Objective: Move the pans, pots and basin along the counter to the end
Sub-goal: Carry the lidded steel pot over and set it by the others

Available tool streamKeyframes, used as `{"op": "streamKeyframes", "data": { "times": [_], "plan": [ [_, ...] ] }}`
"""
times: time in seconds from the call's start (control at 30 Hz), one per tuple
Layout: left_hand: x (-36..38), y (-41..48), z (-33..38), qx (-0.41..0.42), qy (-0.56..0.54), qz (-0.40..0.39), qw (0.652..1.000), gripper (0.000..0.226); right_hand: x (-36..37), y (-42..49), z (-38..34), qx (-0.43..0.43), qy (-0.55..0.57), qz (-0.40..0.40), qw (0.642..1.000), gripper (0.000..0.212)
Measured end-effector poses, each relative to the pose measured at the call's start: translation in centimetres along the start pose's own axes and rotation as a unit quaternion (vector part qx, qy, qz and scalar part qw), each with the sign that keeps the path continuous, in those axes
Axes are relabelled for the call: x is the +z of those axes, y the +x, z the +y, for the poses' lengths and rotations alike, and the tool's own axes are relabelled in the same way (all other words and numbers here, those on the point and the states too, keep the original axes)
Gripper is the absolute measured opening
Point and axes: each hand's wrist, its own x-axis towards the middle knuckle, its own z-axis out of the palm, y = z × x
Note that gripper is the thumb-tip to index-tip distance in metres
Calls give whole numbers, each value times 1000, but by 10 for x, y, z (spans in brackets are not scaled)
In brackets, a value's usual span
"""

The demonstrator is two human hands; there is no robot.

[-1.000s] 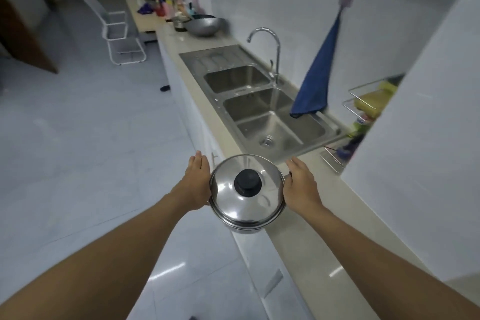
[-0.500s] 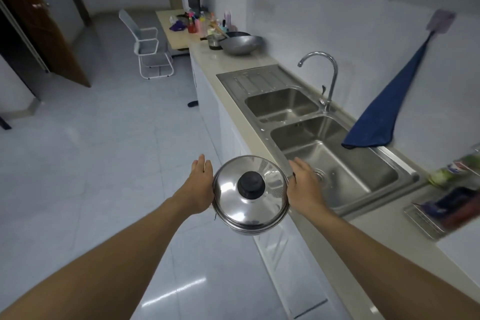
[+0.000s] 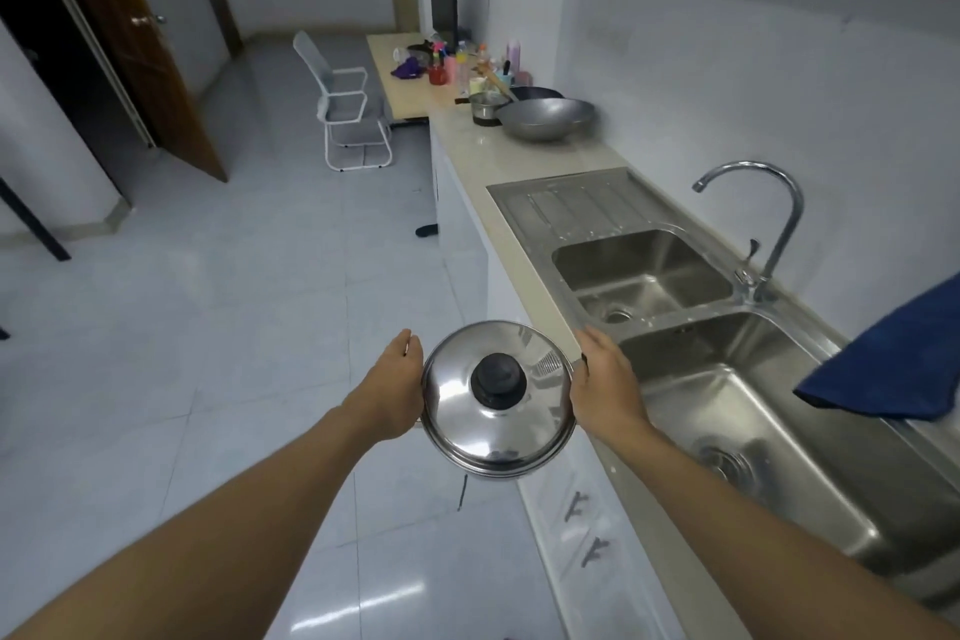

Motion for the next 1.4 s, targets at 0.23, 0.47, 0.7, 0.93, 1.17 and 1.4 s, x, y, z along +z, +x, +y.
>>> {"op": "streamKeyframes", "data": {
  "times": [0.23, 0.47, 0.7, 0.93, 1.17, 1.4],
  "plan": [
    [-27, 97, -26, -14, -4, 16, 1000, 64, 30, 119, -15, -19, 5, -21, 1000, 46],
    [-55, 189, -69, -8, 6, 14, 1000, 67, 71, 213, -40, -16, 14, -32, 999, 44],
    [-102, 292, -126, 32, 28, 3, 999, 70, 116, 298, -85, 15, 20, -2, 1000, 42],
    [-142, 379, -170, 63, 40, 0, 997, 60, 146, 370, -126, 40, 16, 11, 999, 42],
    [-163, 471, -191, 65, 46, -7, 997, 68, 168, 458, -137, 43, 17, 15, 999, 44],
    [-181, 588, -198, 59, 57, -8, 997, 66, 189, 574, -129, 48, 38, 19, 998, 44]
  ]
}}
